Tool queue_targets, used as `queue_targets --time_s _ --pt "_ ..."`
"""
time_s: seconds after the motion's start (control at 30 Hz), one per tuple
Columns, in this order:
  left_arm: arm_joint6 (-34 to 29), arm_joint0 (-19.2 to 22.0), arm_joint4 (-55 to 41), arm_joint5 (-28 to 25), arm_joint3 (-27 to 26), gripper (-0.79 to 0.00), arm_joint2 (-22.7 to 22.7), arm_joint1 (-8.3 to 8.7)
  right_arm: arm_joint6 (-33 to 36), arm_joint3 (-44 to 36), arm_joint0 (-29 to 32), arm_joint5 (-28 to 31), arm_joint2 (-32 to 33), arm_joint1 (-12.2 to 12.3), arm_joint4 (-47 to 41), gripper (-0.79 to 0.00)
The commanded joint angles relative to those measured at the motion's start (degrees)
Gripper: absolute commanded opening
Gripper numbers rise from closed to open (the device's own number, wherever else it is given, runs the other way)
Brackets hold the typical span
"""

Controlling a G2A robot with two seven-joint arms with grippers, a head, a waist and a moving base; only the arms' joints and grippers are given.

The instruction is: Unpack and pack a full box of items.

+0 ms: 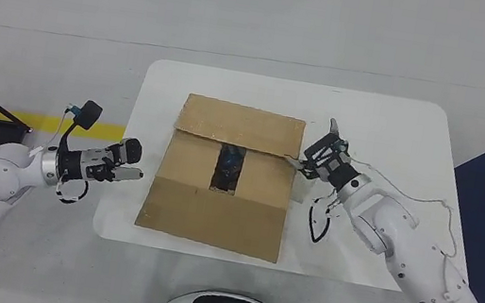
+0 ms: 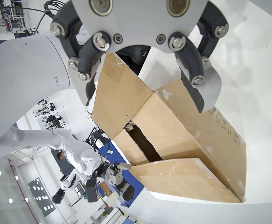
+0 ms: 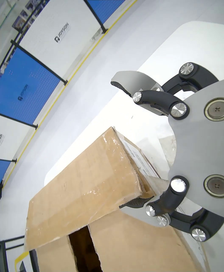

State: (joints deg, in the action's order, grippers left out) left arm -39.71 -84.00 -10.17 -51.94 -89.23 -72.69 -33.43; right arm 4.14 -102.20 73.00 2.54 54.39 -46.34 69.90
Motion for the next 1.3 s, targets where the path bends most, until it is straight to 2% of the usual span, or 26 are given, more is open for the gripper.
queue_targets --time_s 0.0,0.3,0.4,0.57,0.63,0.7,0.8,0.9,1.1,1.27 --pt "0.00 0.00 0.00 0.00 0.00 0.000 0.00 0.00 -0.45 -0.67 -0.25 -2.73 -0.36 -0.50 0.94 0.000" --pt "0.00 0.00 0.00 0.00 0.00 0.000 0.00 0.00 -3.77 -2.40 -3.08 -14.37 -2.59 -3.42 6.49 0.000" --pt "0.00 0.00 0.00 0.00 0.00 0.000 0.00 0.00 -2.23 -1.34 -6.97 -13.05 -2.62 -4.55 4.49 0.000" --pt "0.00 0.00 0.00 0.00 0.00 0.000 0.00 0.00 4.19 5.94 -17.27 -10.23 -3.29 -7.29 -3.81 0.000" --pt "0.00 0.00 0.00 0.00 0.00 0.000 0.00 0.00 4.76 9.17 -20.46 -9.70 -4.15 -8.51 -7.12 0.000" --pt "0.00 0.00 0.00 0.00 0.00 0.000 0.00 0.00 3.05 9.44 -21.54 -6.31 -4.85 -9.34 -10.99 0.000" --pt "0.00 0.00 0.00 0.00 0.00 0.000 0.00 0.00 2.83 8.40 -20.30 2.18 -3.65 -9.06 -13.61 0.000" --pt "0.00 0.00 0.00 0.00 0.00 0.000 0.00 0.00 4.73 5.60 -16.39 6.35 -1.36 -7.94 -11.11 0.000" --pt "0.00 0.00 0.00 0.00 0.00 0.000 0.00 0.00 14.06 -0.59 -7.57 7.33 -1.66 -6.46 1.63 0.000" --pt "0.00 0.00 0.00 0.00 0.00 0.000 0.00 0.00 18.87 -3.75 -5.66 7.31 -3.29 -6.71 6.83 0.000"
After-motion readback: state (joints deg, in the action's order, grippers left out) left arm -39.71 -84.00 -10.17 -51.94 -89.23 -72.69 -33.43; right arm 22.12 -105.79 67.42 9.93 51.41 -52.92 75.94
